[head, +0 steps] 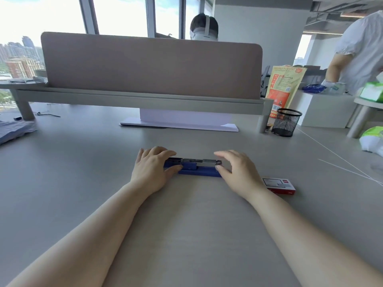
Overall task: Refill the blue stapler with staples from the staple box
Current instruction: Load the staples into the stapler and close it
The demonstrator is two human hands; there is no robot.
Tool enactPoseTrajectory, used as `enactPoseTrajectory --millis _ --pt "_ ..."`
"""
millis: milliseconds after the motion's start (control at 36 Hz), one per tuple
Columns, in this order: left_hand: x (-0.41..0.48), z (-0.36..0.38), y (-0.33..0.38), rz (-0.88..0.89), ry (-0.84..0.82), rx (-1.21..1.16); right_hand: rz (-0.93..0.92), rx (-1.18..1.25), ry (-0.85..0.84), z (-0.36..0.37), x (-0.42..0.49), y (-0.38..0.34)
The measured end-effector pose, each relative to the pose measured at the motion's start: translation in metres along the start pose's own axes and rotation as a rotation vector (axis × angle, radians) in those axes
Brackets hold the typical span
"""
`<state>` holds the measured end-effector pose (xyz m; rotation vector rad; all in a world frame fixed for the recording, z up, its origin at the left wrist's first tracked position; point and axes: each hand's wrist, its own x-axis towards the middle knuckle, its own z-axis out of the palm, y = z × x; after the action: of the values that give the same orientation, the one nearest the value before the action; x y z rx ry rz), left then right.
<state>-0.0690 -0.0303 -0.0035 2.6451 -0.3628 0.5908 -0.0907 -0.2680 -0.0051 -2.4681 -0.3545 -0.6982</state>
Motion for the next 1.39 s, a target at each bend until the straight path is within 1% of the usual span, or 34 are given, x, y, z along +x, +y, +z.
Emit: enactPoseTrajectory --millis 83,139,194,278,389,472,639,694,778,861,944,1000,1111,1222,1278,1389 --pt "-0.003 -0.007 -0.010 -0.141 -0.111 0.062 0.170 0.164 -0.054 0.001 0.001 0.006" --pt "-0.004 -0.010 -0.016 -0.267 -0.192 0.066 0.248 0.185 -0.091 0.003 0.002 0.009" --pt "-0.004 -0.012 -0.020 -0.359 -0.224 0.036 0.288 0.177 -0.118 0.005 0.003 0.010" --pt "-0.003 -0.013 -0.023 -0.380 -0.198 -0.001 0.310 0.163 -0.135 0.006 0.004 0.010" --pt "-0.002 -0.015 -0.027 -0.406 -0.077 -0.158 0.295 0.148 -0.136 0.007 0.005 0.010" --pt "-0.002 -0.017 -0.025 -0.385 0.030 -0.270 0.293 0.161 -0.135 0.006 0.006 0.010" --pt "0.002 -0.023 -0.006 -0.202 0.316 -0.552 0.298 0.210 -0.134 0.005 0.006 0.009" --pt "0.004 -0.024 0.006 -0.148 0.346 -0.657 0.306 0.233 -0.140 0.004 0.006 0.009" --pt "0.003 -0.020 0.023 -0.032 0.272 -0.751 0.341 0.265 -0.154 0.002 0.006 0.007" --pt "-0.001 -0.011 0.034 0.057 0.156 -0.646 0.394 0.356 -0.126 -0.001 0.006 0.006" --pt "-0.003 -0.008 0.040 0.111 0.073 -0.592 0.456 0.483 -0.037 -0.006 0.006 0.006" --pt "-0.005 -0.008 0.042 0.157 0.027 -0.556 0.468 0.516 0.007 -0.007 0.006 0.007" --pt "-0.008 -0.001 0.043 0.259 -0.084 -0.454 0.474 0.573 0.044 -0.006 0.007 0.010" --pt "-0.011 0.011 0.036 0.328 -0.236 -0.144 0.475 0.602 0.073 -0.006 0.007 0.010" --pt "-0.011 0.013 0.035 0.349 -0.226 -0.082 0.477 0.607 0.080 -0.006 0.007 0.011" --pt "-0.010 0.012 0.036 0.350 -0.132 -0.049 0.454 0.598 0.067 -0.004 0.007 0.010"
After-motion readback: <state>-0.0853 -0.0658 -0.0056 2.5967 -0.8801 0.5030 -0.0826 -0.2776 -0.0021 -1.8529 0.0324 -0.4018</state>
